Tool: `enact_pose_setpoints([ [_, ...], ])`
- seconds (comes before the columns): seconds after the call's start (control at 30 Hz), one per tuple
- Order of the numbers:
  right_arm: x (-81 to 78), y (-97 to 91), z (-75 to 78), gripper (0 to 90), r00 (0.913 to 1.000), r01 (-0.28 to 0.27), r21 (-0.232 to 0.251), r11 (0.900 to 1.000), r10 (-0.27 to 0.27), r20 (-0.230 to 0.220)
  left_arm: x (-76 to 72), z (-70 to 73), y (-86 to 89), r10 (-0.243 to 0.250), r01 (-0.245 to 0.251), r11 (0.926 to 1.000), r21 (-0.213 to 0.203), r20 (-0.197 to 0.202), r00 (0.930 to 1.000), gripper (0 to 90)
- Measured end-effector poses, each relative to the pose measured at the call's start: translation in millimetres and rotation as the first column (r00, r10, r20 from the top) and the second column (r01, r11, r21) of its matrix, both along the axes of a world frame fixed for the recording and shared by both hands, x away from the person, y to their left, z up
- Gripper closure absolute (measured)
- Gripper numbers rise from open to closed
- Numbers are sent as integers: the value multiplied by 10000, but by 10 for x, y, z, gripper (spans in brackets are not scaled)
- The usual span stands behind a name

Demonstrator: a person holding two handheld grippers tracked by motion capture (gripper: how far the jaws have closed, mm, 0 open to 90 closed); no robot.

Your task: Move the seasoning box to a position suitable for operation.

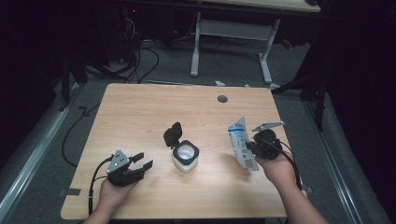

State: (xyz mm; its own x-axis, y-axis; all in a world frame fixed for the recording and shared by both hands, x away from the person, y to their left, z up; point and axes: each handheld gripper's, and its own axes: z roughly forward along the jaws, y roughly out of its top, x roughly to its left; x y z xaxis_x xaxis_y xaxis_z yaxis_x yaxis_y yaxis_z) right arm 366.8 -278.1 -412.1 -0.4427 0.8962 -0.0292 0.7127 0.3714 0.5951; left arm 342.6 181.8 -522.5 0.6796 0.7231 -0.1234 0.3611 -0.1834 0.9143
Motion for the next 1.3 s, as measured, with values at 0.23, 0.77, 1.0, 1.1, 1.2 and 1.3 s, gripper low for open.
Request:
enact_pose_setpoints([
  [0.23, -101, -62, -70, 899, 9979, 141, 453, 9989, -169, 620, 4, 7, 15, -10, 10, 10000, 5, 7, 10000, 477],
  [0.77, -276, -124, -189, 900, 9812, 396, 1496, 9880, -667, 1810, 6, -3, 23, -8, 6, 9998, 210, 96, 10000, 463],
  [1.0, -348, -162, -274, 900, 9698, 476, 1942, 9798, -918, 2257, 22, -9, 37, 6, -8, 9997, 260, 90, 10000, 461],
  [1.1, -373, -165, -312, 900, 9635, 463, 2162, 9752, -1008, 2482, 28, -11, 43, 36, -39, 9996, 286, 108, 9999, 461],
  [1.2, -380, -188, -353, 900, 9569, 400, 2420, 9694, -1069, 2699, 23, -14, 39, 43, -52, 9991, 421, 212, 9998, 461],
  [1.3, -391, -211, -392, 900, 9467, 344, 2687, 9626, -1176, 3000, 9, -8, 42, 46, -64, 9983, 573, 322, 9995, 458],
])
